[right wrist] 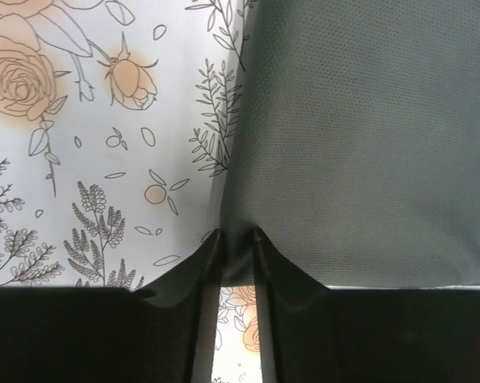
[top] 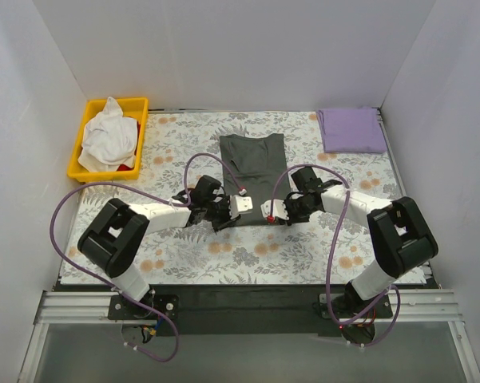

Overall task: Fold and stack the t-shirts
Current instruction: Fold the tshirt

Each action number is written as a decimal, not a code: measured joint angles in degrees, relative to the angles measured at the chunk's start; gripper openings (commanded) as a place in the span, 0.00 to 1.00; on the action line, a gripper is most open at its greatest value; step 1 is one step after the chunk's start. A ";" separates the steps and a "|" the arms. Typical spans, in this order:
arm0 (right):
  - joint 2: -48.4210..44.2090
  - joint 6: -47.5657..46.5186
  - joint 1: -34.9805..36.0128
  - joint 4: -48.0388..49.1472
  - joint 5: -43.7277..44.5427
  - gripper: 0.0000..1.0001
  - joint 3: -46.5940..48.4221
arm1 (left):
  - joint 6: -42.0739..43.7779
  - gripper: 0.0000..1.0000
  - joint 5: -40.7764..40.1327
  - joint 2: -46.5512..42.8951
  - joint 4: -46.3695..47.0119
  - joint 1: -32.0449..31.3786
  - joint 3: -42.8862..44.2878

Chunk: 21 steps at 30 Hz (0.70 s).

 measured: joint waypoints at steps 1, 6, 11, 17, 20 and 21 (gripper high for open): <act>-0.09 0.09 0.00 0.55 0.07 0.19 -0.22 | 0.20 0.01 -0.46 0.02 0.31 0.00 0.00; -0.24 1.64 0.20 1.62 1.07 0.01 -0.50 | 1.16 0.00 -1.55 -0.15 0.33 0.00 0.17; -0.22 3.69 0.24 -4.02 1.99 0.01 5.16 | 1.22 0.00 -1.66 -1.57 -5.92 0.00 3.48; -3.13 4.04 0.22 -7.50 2.34 0.01 12.72 | 2.03 0.00 -1.66 -6.62 -10.82 0.26 8.44; -5.25 4.00 0.20 -9.70 2.43 0.01 14.01 | 2.19 0.00 -1.64 -9.27 -12.20 0.87 8.96; -6.10 3.96 0.20 -10.36 2.51 0.01 13.99 | 2.27 0.00 -1.57 -10.05 -12.94 0.92 8.96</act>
